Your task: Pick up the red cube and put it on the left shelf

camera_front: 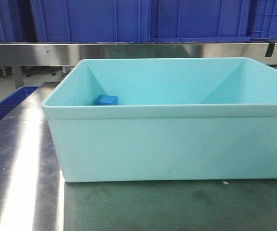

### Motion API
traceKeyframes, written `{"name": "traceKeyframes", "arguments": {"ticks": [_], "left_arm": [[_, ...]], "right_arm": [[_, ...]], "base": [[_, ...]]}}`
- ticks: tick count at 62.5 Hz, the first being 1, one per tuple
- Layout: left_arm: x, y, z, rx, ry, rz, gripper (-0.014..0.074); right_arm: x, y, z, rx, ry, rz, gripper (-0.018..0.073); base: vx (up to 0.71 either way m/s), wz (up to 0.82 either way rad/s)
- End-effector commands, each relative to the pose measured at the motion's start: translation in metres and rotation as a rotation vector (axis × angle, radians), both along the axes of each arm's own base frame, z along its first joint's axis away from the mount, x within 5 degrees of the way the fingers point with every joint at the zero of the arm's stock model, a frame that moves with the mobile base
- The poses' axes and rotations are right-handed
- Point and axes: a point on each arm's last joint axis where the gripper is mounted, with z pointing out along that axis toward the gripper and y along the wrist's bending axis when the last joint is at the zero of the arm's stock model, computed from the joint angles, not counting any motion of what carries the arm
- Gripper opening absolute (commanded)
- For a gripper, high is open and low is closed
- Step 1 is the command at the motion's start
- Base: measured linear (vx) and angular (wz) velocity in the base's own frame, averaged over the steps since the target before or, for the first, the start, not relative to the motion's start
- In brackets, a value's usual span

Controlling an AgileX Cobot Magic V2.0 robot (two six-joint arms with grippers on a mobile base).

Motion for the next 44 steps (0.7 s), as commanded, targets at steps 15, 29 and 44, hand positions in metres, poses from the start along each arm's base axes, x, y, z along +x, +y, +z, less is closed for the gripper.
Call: {"name": "traceKeyframes", "arguments": {"ticks": [15, 29, 44], "left_arm": [[-0.0002, 0.0005, 0.0006, -0.016, -0.075, 0.003, 0.0102], [-0.0002, 0.0005, 0.0006, -0.016, -0.075, 0.003, 0.0102], [-0.0002, 0.0005, 0.0006, -0.016, -0.075, 0.003, 0.0102]], "right_arm": [[-0.0042, -0.0001, 0.0175, -0.018, -0.131, -0.008, 0.0054], [-0.0042, -0.0001, 0.0175, -0.018, -0.131, -0.008, 0.0054], [-0.0045, -0.0001, 0.0189, -0.019, -0.147, -0.008, 0.0054]], "base": [[0.0, 0.0], [0.0, 0.0], [0.0, 0.0]]}}
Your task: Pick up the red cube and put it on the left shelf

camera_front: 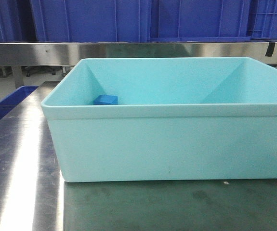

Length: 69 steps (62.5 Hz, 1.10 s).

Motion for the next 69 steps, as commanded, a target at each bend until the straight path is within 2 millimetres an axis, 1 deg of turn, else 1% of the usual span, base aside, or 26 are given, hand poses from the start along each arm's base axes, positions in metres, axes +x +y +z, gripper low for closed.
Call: {"name": "traceKeyframes", "arguments": {"ticks": [1, 15, 18, 22, 26, 27, 32, 35, 36, 37, 40, 45, 46, 50, 53, 58, 59, 60, 61, 64, 65, 69], "left_arm": [[0.0, 0.001, 0.001, -0.016, -0.075, 0.003, 0.0101], [0.0, 0.001, 0.001, -0.016, -0.075, 0.003, 0.0102], [0.0, 0.001, 0.001, -0.016, -0.075, 0.003, 0.0102], [0.0, 0.001, 0.001, -0.016, -0.075, 0.003, 0.0102], [0.0, 0.001, 0.001, -0.016, -0.075, 0.003, 0.0102], [0.0, 0.001, 0.001, -0.016, -0.075, 0.003, 0.0102], [0.0, 0.001, 0.001, -0.016, -0.075, 0.003, 0.0102], [0.0, 0.001, 0.001, -0.016, -0.075, 0.003, 0.0101], [0.0, 0.001, 0.001, -0.016, -0.075, 0.003, 0.0102], [0.0, 0.001, 0.001, -0.016, -0.075, 0.003, 0.0102], [0.0, 0.001, 0.001, -0.016, -0.075, 0.003, 0.0101], [0.0, 0.001, 0.001, -0.016, -0.075, 0.003, 0.0102], [0.0, 0.001, 0.001, -0.016, -0.075, 0.003, 0.0101], [0.0, 0.001, 0.001, -0.016, -0.075, 0.003, 0.0101], [0.0, 0.001, 0.001, -0.016, -0.075, 0.003, 0.0102], [0.0, 0.001, 0.001, -0.016, -0.075, 0.003, 0.0102], [0.0, 0.001, 0.001, -0.016, -0.075, 0.003, 0.0102], [0.0, 0.001, 0.001, -0.016, -0.075, 0.003, 0.0102], [0.0, 0.001, 0.001, -0.016, -0.075, 0.003, 0.0102], [0.0, 0.001, 0.001, -0.016, -0.075, 0.003, 0.0102], [0.0, 0.001, 0.001, -0.016, -0.075, 0.003, 0.0102], [0.0, 0.001, 0.001, -0.016, -0.075, 0.003, 0.0102]], "right_arm": [[-0.004, 0.0, 0.019, -0.019, -0.145, -0.008, 0.0054], [-0.005, 0.0, 0.021, -0.021, -0.168, -0.009, 0.0054], [-0.006, 0.0, 0.024, -0.023, -0.199, -0.009, 0.0054], [-0.008, 0.0, 0.033, -0.027, -0.254, -0.01, 0.0054], [-0.011, 0.001, 0.047, -0.048, -0.263, -0.011, 0.0054], [-0.012, 0.001, 0.053, -0.048, -0.266, -0.011, 0.0054], [-0.014, 0.001, 0.076, -0.069, -0.198, -0.013, 0.0054], [-0.013, 0.001, 0.093, -0.08, -0.145, -0.015, 0.0054], [-0.014, 0.001, 0.101, -0.081, -0.141, -0.016, 0.0054], [-0.012, 0.0, 0.105, -0.078, -0.108, -0.017, 0.0054], [-0.01, 0.0, 0.125, -0.075, -0.074, -0.018, 0.0054], [0.0, -0.001, 0.148, -0.067, 0.013, -0.017, 0.0054], [0.002, -0.001, 0.155, -0.067, 0.022, -0.011, 0.0054], [0.008, 0.001, 0.172, -0.068, 0.061, 0.028, 0.0054], [0.013, 0.004, 0.189, -0.073, 0.083, 0.066, 0.0054], [0.031, 0.011, 0.209, -0.085, 0.188, 0.154, 0.0054], [0.032, 0.013, 0.216, -0.083, 0.193, 0.169, 0.0054], [0.038, 0.015, 0.217, -0.08, 0.229, 0.193, 0.0054], [0.039, 0.017, 0.224, -0.077, 0.233, 0.21, 0.0054], [0.054, 0.027, 0.232, -0.068, 0.307, 0.281, 0.0054], [0.056, 0.03, 0.238, -0.064, 0.311, 0.299, 0.0054], [0.077, 0.045, 0.245, -0.065, 0.383, 0.378, 0.0054]], "base": [[0.0, 0.0], [0.0, 0.0], [0.0, 0.0], [0.0, 0.0], [0.0, 0.0], [0.0, 0.0], [0.0, 0.0], [0.0, 0.0], [0.0, 0.0], [0.0, 0.0], [0.0, 0.0], [0.0, 0.0], [0.0, 0.0], [0.0, 0.0], [0.0, 0.0], [0.0, 0.0], [0.0, 0.0], [0.0, 0.0], [0.0, 0.0], [0.0, 0.0], [0.0, 0.0], [0.0, 0.0]]}}
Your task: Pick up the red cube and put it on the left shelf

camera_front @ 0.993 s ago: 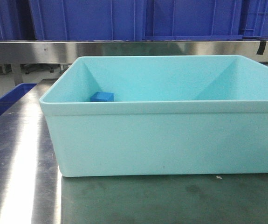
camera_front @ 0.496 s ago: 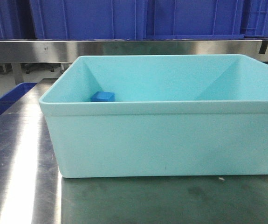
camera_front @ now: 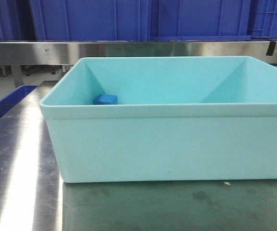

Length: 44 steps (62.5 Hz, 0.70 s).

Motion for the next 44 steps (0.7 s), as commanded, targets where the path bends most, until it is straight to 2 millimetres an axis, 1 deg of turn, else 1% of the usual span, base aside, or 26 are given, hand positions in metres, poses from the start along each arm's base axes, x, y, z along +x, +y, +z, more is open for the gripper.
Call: {"name": "traceKeyframes", "arguments": {"ticks": [1, 6, 9, 12, 15, 17, 19, 25, 28, 32, 36, 42, 44], "left_arm": [[0.0, 0.001, 0.001, -0.016, -0.075, 0.003, 0.0101], [0.0, 0.001, 0.001, -0.016, -0.075, 0.003, 0.0102], [0.0, 0.001, 0.001, -0.016, -0.075, 0.003, 0.0102], [0.0, 0.001, 0.001, -0.016, -0.075, 0.003, 0.0102], [0.0, 0.001, 0.001, -0.016, -0.075, 0.003, 0.0102], [0.0, 0.001, 0.001, -0.016, -0.075, 0.003, 0.0102], [0.0, 0.001, 0.001, -0.016, -0.075, 0.003, 0.0102], [0.0, 0.001, 0.001, -0.016, -0.075, 0.003, 0.0102], [0.0, 0.001, 0.001, -0.016, -0.075, 0.003, 0.0101], [0.0, 0.001, 0.001, -0.016, -0.075, 0.003, 0.0102], [0.0, 0.001, 0.001, -0.016, -0.075, 0.003, 0.0101], [0.0, 0.001, 0.001, -0.016, -0.075, 0.003, 0.0102], [0.0, 0.001, 0.001, -0.016, -0.075, 0.003, 0.0102]], "right_arm": [[0.024, 0.02, 0.024, 0.015, 0.019, 0.105, 0.0054], [0.046, 0.042, 0.027, -0.001, 0.08, 0.187, 0.0054], [0.061, 0.057, 0.026, -0.014, 0.116, 0.232, 0.0054], [0.075, 0.073, 0.021, -0.029, 0.155, 0.27, 0.0054], [0.093, 0.089, 0.011, -0.05, 0.213, 0.297, 0.0054], [0.101, 0.098, 0.005, -0.056, 0.246, 0.308, 0.0055], [0.114, 0.109, -0.004, -0.066, 0.292, 0.314, 0.0055], [0.14, 0.129, -0.028, -0.081, 0.41, 0.307, 0.0078], [0.152, 0.137, -0.04, -0.096, 0.458, 0.304, 0.0127], [0.164, 0.144, -0.051, -0.114, 0.507, 0.301, 0.0223], [0.175, 0.151, -0.062, -0.117, 0.549, 0.29, 0.0352], [0.183, 0.155, -0.071, -0.105, 0.584, 0.271, 0.0499], [0.185, 0.157, -0.074, -0.101, 0.594, 0.265, 0.0531]], "base": [[0.0, 0.0], [0.0, 0.0], [0.0, 0.0], [0.0, 0.0], [0.0, 0.0], [0.0, 0.0], [0.0, 0.0], [0.0, 0.0], [0.0, 0.0], [0.0, 0.0], [0.0, 0.0], [0.0, 0.0], [0.0, 0.0]]}}
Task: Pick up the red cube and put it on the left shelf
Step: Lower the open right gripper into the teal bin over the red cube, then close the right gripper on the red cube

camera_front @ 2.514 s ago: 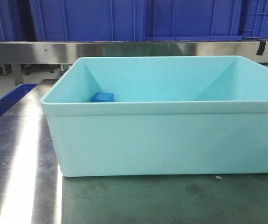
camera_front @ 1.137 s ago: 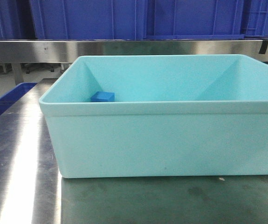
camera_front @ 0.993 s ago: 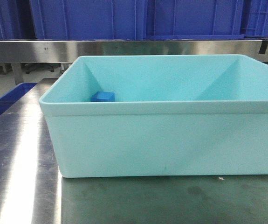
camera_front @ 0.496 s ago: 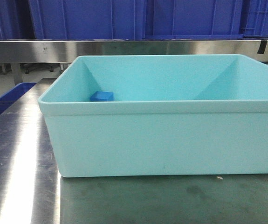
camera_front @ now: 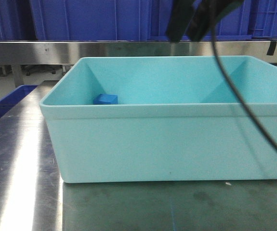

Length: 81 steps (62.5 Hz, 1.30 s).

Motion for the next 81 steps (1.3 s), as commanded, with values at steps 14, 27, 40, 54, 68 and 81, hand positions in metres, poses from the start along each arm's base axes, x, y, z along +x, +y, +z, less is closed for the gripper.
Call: {"name": "traceKeyframes", "arguments": {"ticks": [14, 27, 40, 54, 68, 81], "left_arm": [[0.0, 0.001, 0.001, -0.016, -0.075, 0.003, 0.0102], [0.0, 0.001, 0.001, -0.016, -0.075, 0.003, 0.0102], [0.0, 0.001, 0.001, -0.016, -0.075, 0.003, 0.0102], [0.0, 0.001, 0.001, -0.016, -0.075, 0.003, 0.0102], [0.0, 0.001, 0.001, -0.016, -0.075, 0.003, 0.0102], [0.0, 0.001, 0.001, -0.016, -0.075, 0.003, 0.0102]], "right_arm": [[0.01, 0.001, 0.002, 0.02, 0.002, -0.104, 0.0571], [0.02, 0.003, -0.023, -0.056, 0.082, -0.161, 0.0571], [0.032, 0.01, -0.054, -0.101, 0.153, -0.176, 0.0571], [0.043, 0.015, -0.083, -0.141, 0.194, -0.173, 0.0571], [0.048, 0.018, -0.09, -0.133, 0.183, -0.17, 0.0426], [0.046, 0.017, -0.086, -0.133, 0.184, -0.171, 0.0167]], "base": [[0.0, 0.0], [0.0, 0.0], [0.0, 0.0], [0.0, 0.0], [0.0, 0.0], [0.0, 0.0]]}}
